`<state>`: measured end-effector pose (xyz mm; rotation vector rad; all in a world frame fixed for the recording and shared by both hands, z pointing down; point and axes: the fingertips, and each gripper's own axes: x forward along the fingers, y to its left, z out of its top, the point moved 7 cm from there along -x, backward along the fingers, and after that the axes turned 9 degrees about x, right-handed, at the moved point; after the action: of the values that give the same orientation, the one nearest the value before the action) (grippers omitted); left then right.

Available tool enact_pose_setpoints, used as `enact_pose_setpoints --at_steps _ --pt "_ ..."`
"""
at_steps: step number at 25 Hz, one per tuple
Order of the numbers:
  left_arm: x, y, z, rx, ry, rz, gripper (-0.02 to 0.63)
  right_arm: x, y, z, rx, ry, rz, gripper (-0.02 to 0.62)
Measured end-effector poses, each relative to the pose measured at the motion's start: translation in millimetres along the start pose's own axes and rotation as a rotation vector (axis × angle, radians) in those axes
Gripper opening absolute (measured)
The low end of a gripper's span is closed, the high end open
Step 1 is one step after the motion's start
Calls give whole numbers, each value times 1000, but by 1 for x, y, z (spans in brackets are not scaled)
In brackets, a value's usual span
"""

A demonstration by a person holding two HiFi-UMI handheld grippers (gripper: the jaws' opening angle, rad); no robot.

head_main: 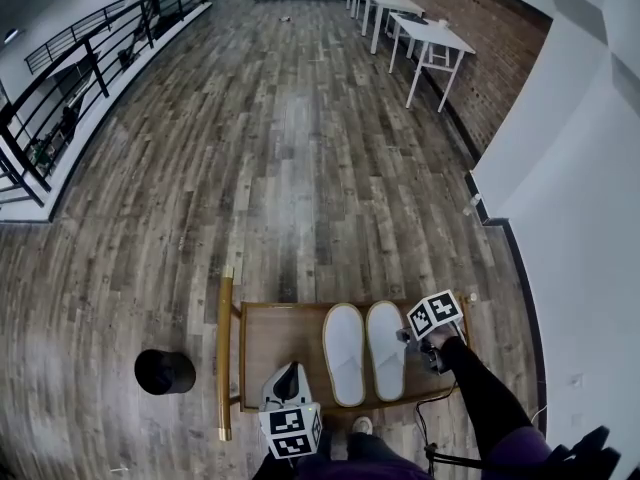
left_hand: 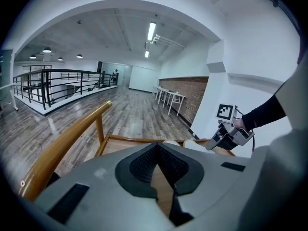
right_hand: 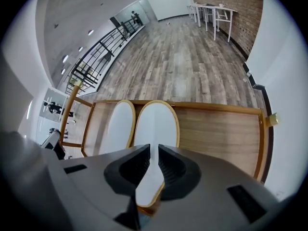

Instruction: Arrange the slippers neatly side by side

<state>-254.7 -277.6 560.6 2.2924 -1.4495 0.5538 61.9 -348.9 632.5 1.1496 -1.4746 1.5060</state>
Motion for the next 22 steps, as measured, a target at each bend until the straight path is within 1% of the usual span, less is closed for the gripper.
enact_pose_setpoints --at_steps 1,7,11,14,18,22 --pt "1 -1 1 1 0 -3 0 1 -1 0 -6 7 -2 34" --pt "2 -2 2 7 -2 -4 0 11 -1 -5 -9 44 -14 34" --pt "2 1 2 7 1 4 -1 13 3 -6 -3 38 20 19" --pt "4 0 5 6 -1 5 0 13 7 -4 25 44 55 15" --pt "5 -4 6 4 -5 0 0 14 7 -4 55 64 59 15" --pt "6 -3 6 0 -9 -2 -2 15 6 -5 113 72 79 15"
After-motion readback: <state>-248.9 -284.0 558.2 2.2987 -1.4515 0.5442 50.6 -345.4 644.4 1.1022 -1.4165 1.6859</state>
